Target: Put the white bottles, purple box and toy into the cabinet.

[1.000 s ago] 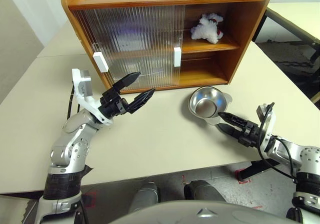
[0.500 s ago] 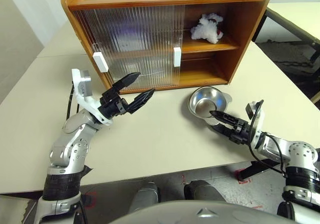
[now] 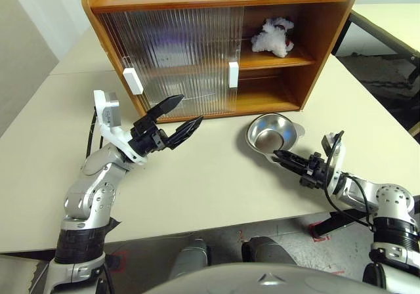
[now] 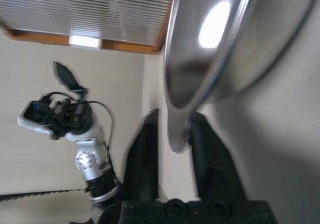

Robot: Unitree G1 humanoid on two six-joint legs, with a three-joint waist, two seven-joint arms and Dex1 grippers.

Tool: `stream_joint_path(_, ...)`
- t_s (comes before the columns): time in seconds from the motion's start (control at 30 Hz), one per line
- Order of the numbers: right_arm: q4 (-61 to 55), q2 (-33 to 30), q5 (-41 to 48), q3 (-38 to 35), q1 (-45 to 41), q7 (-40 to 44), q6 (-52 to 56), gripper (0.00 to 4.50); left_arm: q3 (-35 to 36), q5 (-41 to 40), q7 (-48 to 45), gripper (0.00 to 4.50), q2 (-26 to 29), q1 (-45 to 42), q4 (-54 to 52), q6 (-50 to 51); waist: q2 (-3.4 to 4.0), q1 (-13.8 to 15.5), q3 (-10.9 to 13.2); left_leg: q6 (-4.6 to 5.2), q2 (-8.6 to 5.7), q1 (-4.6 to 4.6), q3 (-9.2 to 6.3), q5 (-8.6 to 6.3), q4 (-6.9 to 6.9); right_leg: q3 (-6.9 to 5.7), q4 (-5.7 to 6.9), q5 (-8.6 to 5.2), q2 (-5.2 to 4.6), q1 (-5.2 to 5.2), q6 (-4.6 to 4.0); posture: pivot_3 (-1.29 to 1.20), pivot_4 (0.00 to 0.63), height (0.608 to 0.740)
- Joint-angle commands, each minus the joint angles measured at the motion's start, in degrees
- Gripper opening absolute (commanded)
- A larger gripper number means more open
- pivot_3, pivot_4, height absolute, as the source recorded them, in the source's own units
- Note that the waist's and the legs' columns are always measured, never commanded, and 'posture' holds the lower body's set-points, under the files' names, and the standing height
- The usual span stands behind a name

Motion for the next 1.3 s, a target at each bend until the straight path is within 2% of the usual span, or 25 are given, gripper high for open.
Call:
stream_joint_path(0.03, 1.01, -0.50, -1.87, 0.07, -0.26, -0.27, -1.25, 0.01, -0.01, 0.43, -0.15, 4.50, 0.11, 0.16, -0.37, -0.05, -0.06, -0.05, -0.02, 0.00, 0.00, 0.02, 0.00, 0.00, 0.00, 0.00, 0.00, 0.02, 0.00, 0.02, -0.02, -0.09, 0.054, 0.740)
stream_joint_path(0.37, 2.22, 0.30, -1.34, -1.35, -1.78, -0.38, -2.01, 0.01, -0.02, 0.64, -0.52, 4.50, 0.09, 0.10, 0.24, -0.39, -0.07, -0.07, -0.02, -0.01, 0.00, 0.06, -0.01, 0.00, 0.04, 0.02, -0.02, 0.14, 0.00, 0.04, -0.18, -0.10, 0.050, 0.740)
stream_joint_path(0.77, 12.30, 6.41, 3.04, -8.93, -13.66, -6.61, -5.10, 0.01, 0.07, 0.81, -0.81, 4.50, 0.28, 0.00, 0.25, -0.49, 0.04, -0.17, -0.01, 0.00, 0.07, -0.03, -0.02, 0.01, -0.09, 0.00, 0.01, 0.38, 0.08, -0.17, -0.68, -0.08, 0.040, 0.740)
stream_joint_path(0.93, 19.50, 8.46, 0.78, -9.17, -19.52, -5.86, -10.25, 0.01, 0.57, 0.62, -0.28, 4.50, 0.76, 0.23, -0.71, -0.15, 0.06, -0.09, -0.02, 0.03, 0.07, -0.07, -0.04, -0.02, -0.13, -0.02, 0.01, 0.56, 0.08, -0.22, -0.38, -0.07, 0.038, 0.740)
stream_joint_path(1.3, 39.79, 11.26, -6.40, -9.89, -33.61, -2.34, -27.73, 0.01, 1.86, -0.47, 1.61, 4.50, 2.08, 1.70, -3.81, 1.39, 0.13, 0.22, 0.00, 0.08, 0.12, -0.07, -0.07, -0.05, -0.12, -0.06, 0.05, 0.62, 0.08, -0.26, -0.58, -0.04, 0.045, 0.740)
